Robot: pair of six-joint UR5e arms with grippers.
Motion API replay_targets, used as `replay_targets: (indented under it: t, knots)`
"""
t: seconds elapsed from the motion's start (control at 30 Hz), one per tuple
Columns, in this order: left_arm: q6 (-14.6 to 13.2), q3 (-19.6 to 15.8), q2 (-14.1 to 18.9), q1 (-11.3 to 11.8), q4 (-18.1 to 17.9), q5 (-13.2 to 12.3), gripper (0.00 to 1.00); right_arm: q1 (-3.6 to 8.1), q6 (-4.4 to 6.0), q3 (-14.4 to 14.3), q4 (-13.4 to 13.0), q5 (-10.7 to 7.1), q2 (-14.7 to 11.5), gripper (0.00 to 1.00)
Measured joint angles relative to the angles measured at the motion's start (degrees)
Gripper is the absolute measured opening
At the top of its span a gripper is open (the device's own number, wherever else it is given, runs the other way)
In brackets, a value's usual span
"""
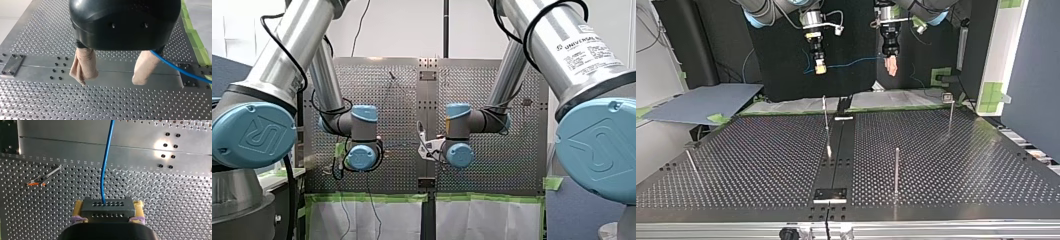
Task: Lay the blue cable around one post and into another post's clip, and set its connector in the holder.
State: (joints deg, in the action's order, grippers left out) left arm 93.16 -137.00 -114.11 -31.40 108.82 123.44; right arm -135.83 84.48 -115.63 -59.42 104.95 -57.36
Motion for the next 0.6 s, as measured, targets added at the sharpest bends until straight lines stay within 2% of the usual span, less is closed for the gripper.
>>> replay_targets:
  t: [0.4,0.6]
  knots:
    - [0.05,-0.05,0.05,-0.05,0.05,0.05,1.0,0.0,0.0,0.0,0.0,0.0,0.0,0.0]
    - [2.08,-2.07,1.3,-1.68,2.07,0.7,1.0,-0.36,-0.62,-0.8,1.38,-0.68,1.38,0.0]
